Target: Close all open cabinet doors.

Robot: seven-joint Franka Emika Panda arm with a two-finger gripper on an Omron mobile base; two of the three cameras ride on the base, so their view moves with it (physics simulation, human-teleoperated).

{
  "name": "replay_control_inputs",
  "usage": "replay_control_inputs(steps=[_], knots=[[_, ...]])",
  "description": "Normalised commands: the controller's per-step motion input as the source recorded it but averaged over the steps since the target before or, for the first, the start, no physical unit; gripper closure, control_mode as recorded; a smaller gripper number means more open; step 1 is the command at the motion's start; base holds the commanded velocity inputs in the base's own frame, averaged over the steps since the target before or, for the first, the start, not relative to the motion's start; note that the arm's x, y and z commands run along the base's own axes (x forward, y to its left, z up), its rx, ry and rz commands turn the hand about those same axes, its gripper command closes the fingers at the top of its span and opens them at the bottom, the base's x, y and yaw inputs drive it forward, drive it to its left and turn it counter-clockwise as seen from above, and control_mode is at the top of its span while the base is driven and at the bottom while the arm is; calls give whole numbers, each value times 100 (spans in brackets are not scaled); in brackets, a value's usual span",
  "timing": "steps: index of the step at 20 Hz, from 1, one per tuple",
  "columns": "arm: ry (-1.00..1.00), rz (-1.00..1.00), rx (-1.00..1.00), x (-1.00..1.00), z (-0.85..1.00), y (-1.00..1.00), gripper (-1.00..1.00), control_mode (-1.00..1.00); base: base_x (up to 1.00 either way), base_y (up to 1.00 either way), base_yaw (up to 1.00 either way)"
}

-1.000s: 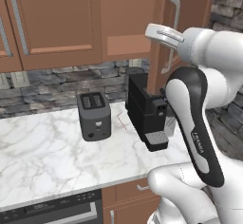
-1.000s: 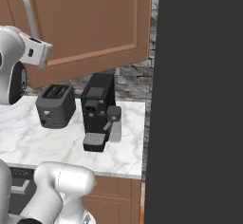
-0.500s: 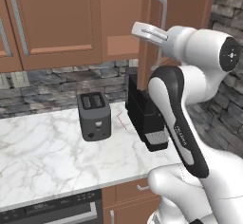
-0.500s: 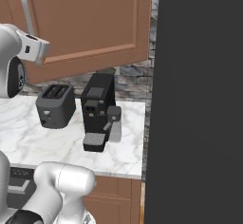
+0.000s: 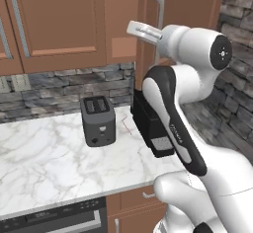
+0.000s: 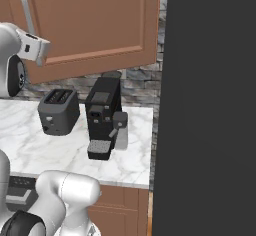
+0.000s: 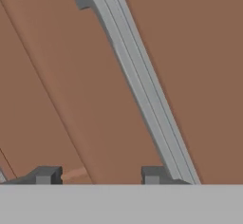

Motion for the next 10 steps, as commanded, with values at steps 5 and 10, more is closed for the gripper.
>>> replay_control_inputs(steps=[5,10], knots=[[0,-1,0,61,-19,-12,-100,-100,0,0,0],[0,-1,0,62,-25,-2,-100,-100,0,0,0]])
